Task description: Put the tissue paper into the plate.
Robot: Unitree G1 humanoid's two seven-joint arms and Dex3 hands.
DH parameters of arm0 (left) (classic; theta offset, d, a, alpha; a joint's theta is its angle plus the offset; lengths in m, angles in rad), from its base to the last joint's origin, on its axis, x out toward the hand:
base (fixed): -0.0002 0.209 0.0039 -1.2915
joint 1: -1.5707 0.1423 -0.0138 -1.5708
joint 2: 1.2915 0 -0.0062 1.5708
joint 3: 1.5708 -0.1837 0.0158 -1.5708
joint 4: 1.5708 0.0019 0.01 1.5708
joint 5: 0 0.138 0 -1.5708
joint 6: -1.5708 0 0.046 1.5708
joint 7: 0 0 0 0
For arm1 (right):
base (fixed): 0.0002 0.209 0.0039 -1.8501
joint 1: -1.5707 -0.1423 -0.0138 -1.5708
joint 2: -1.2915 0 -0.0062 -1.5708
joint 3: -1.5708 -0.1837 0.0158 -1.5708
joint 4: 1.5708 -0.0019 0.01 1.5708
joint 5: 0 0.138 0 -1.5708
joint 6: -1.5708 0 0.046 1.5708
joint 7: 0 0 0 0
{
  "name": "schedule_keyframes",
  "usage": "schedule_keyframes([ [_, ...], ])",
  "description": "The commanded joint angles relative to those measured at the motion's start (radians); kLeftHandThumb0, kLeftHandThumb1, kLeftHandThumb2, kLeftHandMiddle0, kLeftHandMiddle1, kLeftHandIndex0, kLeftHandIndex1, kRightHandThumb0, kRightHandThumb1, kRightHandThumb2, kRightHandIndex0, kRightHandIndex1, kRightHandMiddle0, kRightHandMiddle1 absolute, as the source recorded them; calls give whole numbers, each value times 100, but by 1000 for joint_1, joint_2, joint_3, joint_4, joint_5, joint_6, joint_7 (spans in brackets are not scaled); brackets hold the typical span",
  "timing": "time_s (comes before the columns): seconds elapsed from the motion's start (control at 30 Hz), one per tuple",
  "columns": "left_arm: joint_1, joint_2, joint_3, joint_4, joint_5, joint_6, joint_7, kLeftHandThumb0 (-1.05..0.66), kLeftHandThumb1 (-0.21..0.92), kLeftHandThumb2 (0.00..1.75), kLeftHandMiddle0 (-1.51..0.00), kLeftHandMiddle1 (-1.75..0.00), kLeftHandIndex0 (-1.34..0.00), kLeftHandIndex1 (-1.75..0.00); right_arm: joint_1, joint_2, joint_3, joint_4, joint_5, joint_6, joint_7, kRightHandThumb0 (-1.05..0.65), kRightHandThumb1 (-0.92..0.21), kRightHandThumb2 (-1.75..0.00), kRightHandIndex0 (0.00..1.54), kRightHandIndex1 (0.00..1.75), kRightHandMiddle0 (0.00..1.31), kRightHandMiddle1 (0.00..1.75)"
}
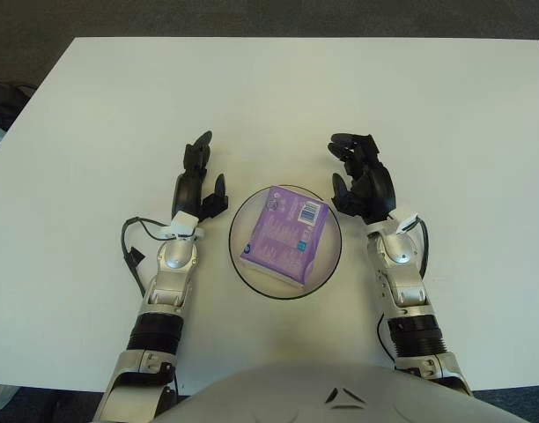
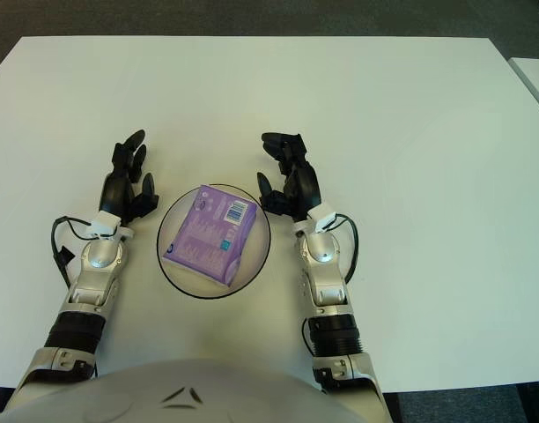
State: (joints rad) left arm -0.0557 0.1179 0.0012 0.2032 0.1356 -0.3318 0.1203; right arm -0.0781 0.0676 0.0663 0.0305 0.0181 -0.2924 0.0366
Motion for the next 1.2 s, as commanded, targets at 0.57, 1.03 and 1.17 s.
schedule_keyframes([
  [0.57, 56, 6, 4, 97, 1, 8, -13, -72, 92, 84, -32, -7, 0, -70, -57, 54, -81, 247, -135, -188, -288, -35, -61, -99, 28, 89, 3, 123],
  [1.03, 49, 4, 7, 117, 7, -16, -5, -72, 92, 85, -32, -8, 0, -71, -89, 55, -102, 336, -138, -188, -381, -38, -63, -97, 28, 90, 2, 126],
  [1.17, 47, 5, 7, 121, 8, -20, -3, -72, 92, 85, -32, -8, 0, -72, -101, 51, -106, 364, -133, -192, -390, -38, -64, -96, 29, 90, 3, 127],
])
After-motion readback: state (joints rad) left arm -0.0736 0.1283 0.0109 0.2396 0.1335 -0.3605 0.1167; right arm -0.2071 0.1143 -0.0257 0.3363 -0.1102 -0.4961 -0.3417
